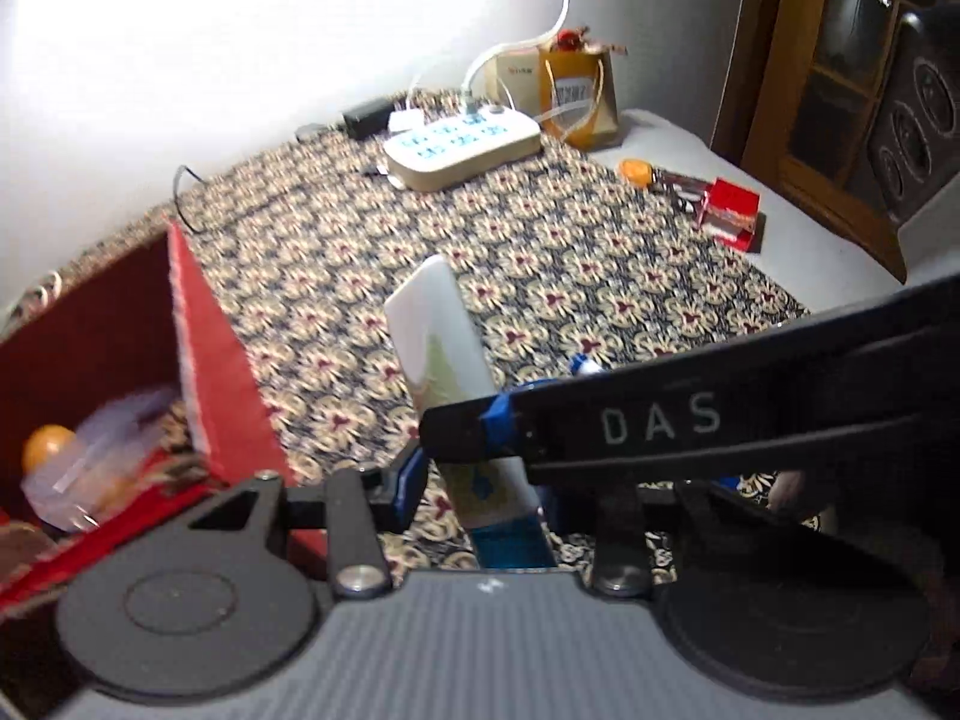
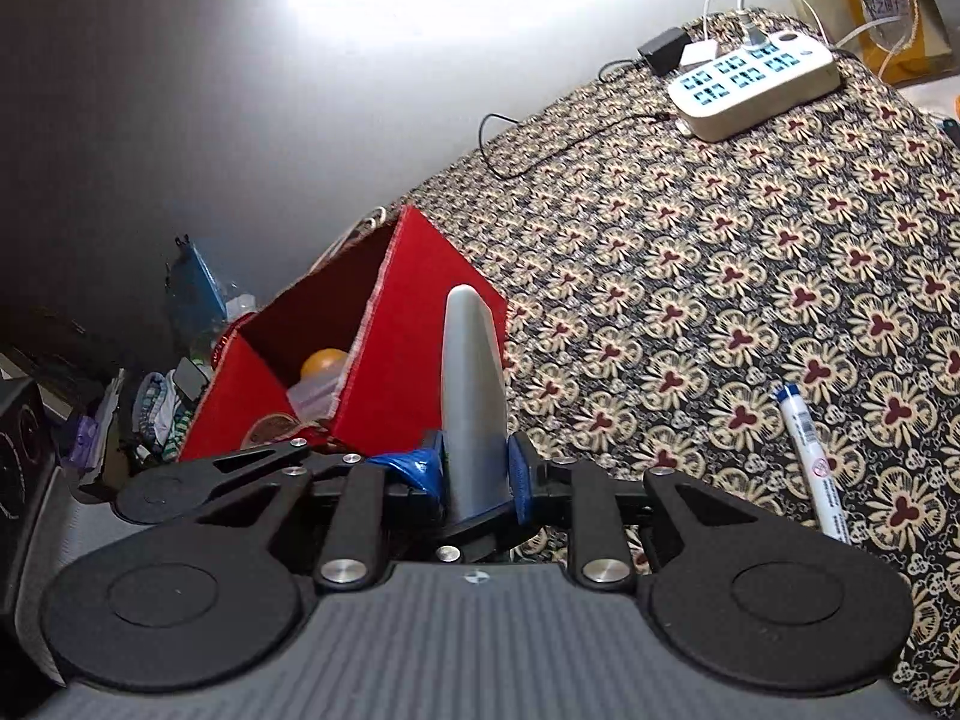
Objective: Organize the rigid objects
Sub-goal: 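Lift the lotion tube with both grippers and lower it into the red box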
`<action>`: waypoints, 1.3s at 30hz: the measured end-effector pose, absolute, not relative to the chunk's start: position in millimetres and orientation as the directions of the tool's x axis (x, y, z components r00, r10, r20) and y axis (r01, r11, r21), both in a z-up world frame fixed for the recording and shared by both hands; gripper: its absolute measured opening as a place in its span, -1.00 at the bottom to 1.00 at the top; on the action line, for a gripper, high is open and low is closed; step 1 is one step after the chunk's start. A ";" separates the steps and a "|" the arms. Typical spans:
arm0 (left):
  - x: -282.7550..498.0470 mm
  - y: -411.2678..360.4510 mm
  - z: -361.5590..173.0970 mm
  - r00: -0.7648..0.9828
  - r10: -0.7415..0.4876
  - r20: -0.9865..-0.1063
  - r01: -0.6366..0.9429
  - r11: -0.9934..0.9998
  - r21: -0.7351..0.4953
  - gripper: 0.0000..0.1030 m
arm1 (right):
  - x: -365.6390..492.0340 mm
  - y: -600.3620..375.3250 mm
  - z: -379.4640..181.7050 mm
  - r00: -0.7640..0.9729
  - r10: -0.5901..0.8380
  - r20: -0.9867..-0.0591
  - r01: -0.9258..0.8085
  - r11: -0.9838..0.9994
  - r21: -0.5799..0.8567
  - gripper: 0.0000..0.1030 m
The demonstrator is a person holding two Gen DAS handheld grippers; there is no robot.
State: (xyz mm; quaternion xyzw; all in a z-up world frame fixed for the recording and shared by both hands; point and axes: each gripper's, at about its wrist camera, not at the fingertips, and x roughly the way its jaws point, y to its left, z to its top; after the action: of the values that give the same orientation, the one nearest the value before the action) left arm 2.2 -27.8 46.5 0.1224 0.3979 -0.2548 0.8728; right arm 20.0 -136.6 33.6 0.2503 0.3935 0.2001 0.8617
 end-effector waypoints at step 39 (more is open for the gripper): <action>127.3 150.5 35.5 0.480 -0.361 -0.799 0.464 0.878 -0.118 -0.41 | 119.4 25.3 35.9 0.578 0.396 -0.714 -0.196 0.916 0.349 -0.93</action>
State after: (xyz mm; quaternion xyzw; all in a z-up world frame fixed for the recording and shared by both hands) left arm 127.3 150.5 35.5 0.0572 0.4495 -0.2403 0.8584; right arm 119.4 25.3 35.9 0.1169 0.4277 0.1679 0.8805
